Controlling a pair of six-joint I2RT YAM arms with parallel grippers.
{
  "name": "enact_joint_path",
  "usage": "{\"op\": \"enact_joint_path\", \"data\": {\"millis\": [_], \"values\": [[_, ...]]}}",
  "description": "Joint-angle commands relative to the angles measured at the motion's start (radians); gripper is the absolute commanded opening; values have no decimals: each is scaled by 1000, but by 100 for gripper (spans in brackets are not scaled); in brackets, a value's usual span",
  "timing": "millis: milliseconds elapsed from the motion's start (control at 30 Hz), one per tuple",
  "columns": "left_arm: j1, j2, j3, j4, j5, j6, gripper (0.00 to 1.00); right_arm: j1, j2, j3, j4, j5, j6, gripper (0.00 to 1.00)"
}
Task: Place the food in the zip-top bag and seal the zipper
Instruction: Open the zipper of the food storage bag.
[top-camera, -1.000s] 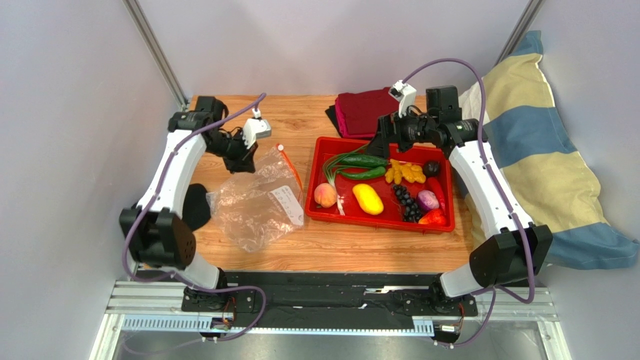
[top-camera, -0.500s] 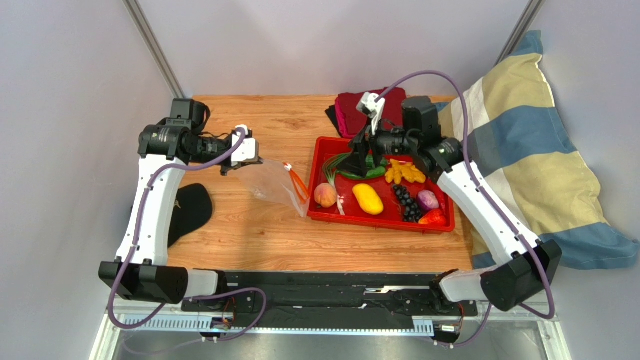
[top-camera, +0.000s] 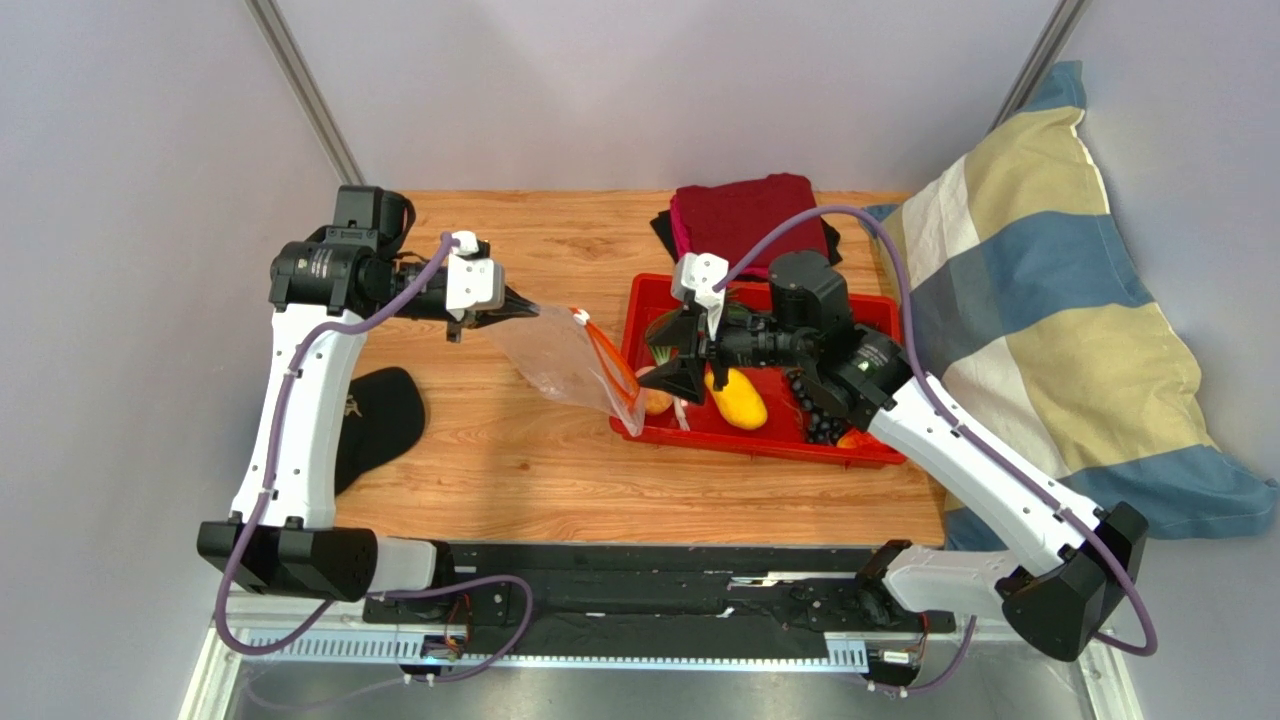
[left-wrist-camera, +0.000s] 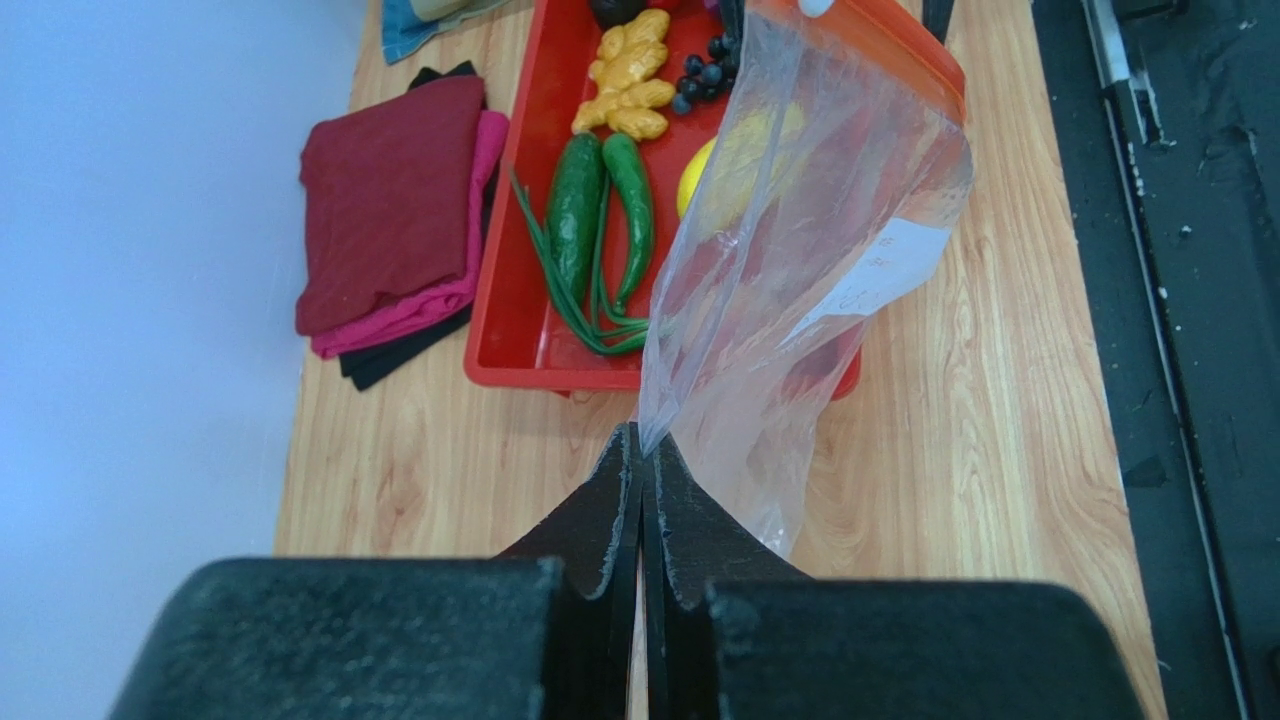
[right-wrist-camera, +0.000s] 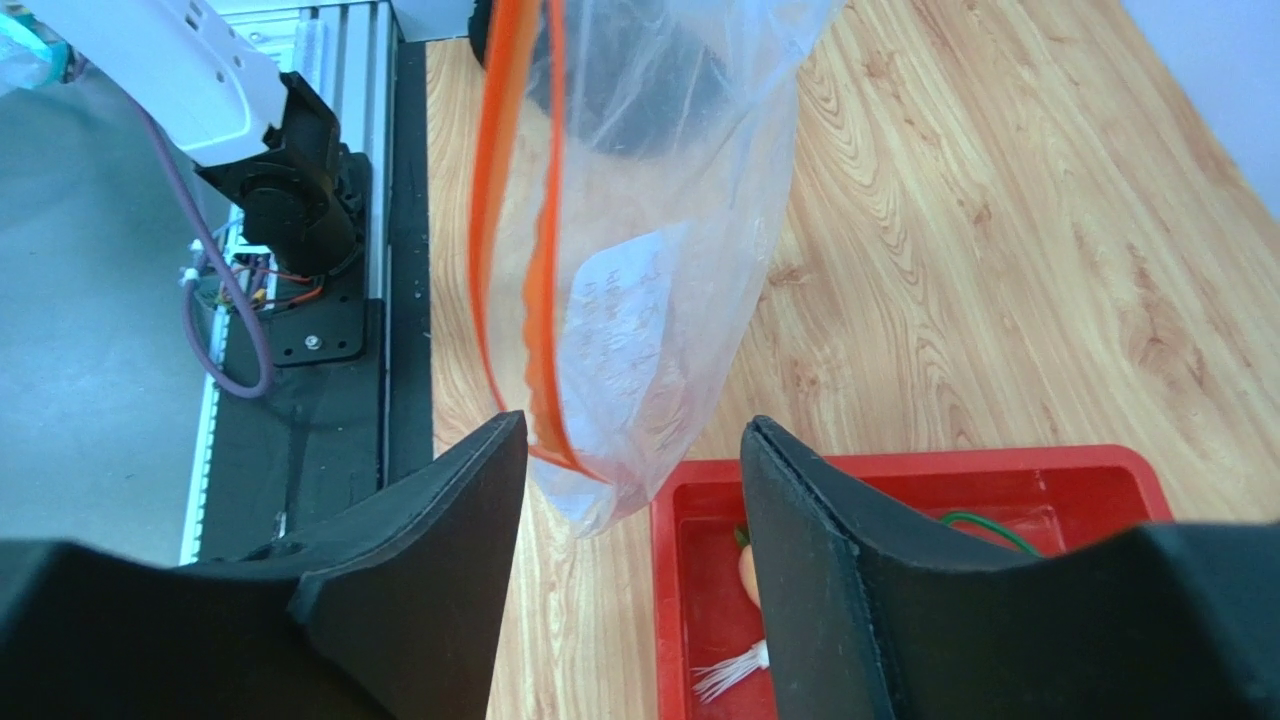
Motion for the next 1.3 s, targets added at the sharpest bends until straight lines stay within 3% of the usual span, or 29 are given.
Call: {"op": "enact_joint_path", "data": {"millis": [0, 867, 1267], "values": [[-4, 4, 30, -131, 83, -4, 0, 19, 17, 26, 80, 24, -38, 56], [-4, 59, 38, -96, 81, -65, 0, 89, -10, 46, -3, -51, -95, 51], [-5, 55, 39, -96, 91, -85, 0, 94, 42, 60, 29, 66, -48, 42]]}}
